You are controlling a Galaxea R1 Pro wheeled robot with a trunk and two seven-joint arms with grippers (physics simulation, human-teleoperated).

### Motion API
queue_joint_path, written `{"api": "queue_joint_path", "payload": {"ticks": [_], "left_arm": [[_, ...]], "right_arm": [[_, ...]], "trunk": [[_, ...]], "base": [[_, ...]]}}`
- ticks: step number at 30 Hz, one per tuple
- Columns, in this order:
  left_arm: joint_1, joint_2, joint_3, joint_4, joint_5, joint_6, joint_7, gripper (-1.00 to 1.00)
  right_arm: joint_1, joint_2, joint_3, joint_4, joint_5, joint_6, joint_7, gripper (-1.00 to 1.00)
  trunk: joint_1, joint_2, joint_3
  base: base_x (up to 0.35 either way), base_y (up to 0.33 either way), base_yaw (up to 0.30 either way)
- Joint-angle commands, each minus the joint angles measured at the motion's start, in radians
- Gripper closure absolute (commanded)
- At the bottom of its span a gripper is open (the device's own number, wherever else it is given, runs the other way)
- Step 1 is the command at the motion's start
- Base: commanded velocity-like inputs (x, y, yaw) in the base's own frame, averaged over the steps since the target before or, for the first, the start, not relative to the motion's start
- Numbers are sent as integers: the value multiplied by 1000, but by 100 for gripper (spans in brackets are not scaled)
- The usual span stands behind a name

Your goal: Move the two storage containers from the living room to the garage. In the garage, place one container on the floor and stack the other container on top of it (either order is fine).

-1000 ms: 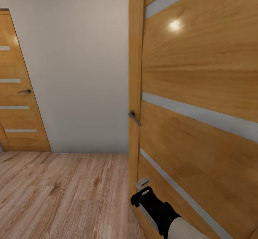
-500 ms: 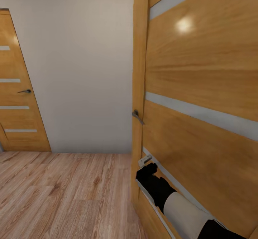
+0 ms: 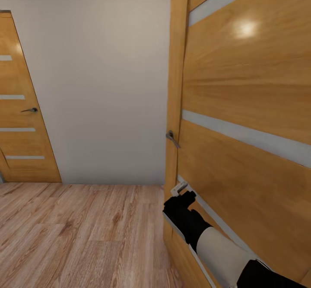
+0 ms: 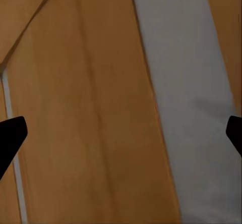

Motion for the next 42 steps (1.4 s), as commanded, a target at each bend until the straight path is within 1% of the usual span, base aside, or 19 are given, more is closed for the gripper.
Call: {"api": "queue_joint_path", "payload": {"ticks": [1,6,8,9,14,21,24,28,42], "left_arm": [[0,0,1,0,8,-2,-2,-100],[0,0,1,0,8,-2,-2,-100],[0,0,1,0,8,-2,-2,-100],[0,1,1,0,8,-2,-2,-100],[0,1,1,0,8,-2,-2,-100],[0,1,1,0,8,-2,-2,-100],[0,1,1,0,8,-2,-2,-100],[0,1,1,0,8,-2,-2,-100],[0,1,2,1,8,-2,-2,-100]], "right_arm": [[-4,0,6,1,23,18,-14,-100],[-20,0,8,27,24,26,-17,-100],[-40,0,8,60,24,22,-18,-100],[-55,0,8,91,25,19,-19,-100],[-61,0,8,106,25,22,-19,-100],[-85,0,7,155,24,17,-19,-100],[-92,0,6,161,23,17,-19,-100],[-125,0,4,215,23,4,-19,-100],[-138,0,-3,240,22,-8,-19,-100]], "trunk": [[0,-1,-1],[0,-1,-1],[0,-1,-1],[0,-1,-1],[0,-1,-1],[0,-1,-1],[0,-1,-1],[0,-1,-1],[0,-1,-1]], "base": [[0,0,0],[0,0,0],[0,0,0],[0,0,0],[0,0,0],[0,0,0],[0,0,0],[0,0,0],[0,0,0]]}}
